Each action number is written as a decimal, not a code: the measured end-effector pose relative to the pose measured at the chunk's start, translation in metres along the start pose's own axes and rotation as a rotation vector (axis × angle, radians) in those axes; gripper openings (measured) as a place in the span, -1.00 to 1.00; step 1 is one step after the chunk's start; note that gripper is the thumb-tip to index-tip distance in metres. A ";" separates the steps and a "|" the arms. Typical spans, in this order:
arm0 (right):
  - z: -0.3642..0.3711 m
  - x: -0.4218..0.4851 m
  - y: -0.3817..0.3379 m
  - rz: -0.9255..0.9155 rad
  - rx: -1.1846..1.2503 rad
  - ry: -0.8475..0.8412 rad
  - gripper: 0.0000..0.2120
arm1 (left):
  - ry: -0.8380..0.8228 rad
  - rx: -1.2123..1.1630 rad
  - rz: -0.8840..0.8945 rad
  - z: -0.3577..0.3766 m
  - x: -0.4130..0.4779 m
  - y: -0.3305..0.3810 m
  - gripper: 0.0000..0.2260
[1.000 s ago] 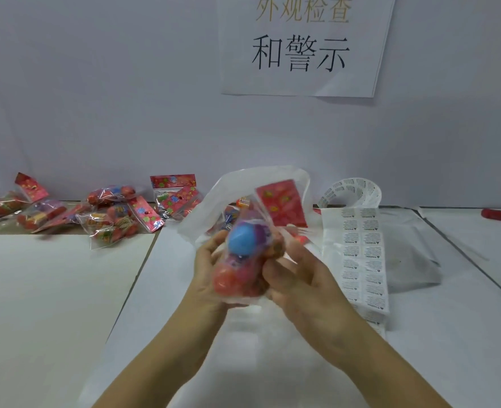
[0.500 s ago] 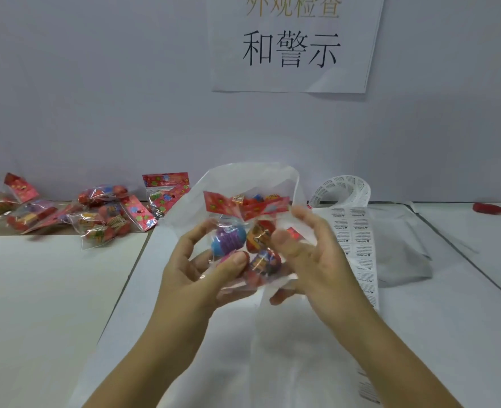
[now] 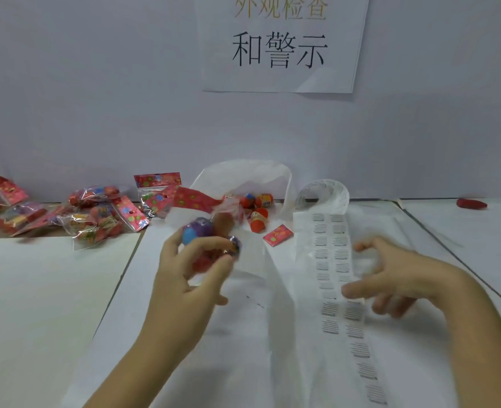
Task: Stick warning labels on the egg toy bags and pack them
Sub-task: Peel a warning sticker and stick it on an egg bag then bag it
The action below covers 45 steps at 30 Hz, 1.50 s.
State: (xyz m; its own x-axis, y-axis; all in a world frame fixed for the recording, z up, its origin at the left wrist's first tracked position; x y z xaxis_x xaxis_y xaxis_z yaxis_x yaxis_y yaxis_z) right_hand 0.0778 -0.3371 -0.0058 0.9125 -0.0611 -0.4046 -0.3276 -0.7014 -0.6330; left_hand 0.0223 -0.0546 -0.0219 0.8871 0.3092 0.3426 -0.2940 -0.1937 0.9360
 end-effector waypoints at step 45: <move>0.102 -0.052 -0.082 -0.930 0.205 0.489 -0.64 | 0.054 -0.110 -0.045 0.001 -0.005 0.008 -0.86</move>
State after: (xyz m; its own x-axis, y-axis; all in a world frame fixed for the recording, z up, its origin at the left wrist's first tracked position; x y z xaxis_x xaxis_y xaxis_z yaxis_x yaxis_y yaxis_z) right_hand 0.0323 -0.2042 0.0003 0.8093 0.1267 0.5736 0.5540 -0.4893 -0.6735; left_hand 0.0156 -0.0585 -0.0160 0.8808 0.3653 0.3011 -0.2939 -0.0765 0.9528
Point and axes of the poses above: each hand's wrist, its own x-axis towards the middle knuckle, its own z-axis out of the palm, y = z × x, the point moved 3 cm from there along x, towards the middle knuckle, and after that the axes turned 6 degrees about y, right-handed, at the moved point
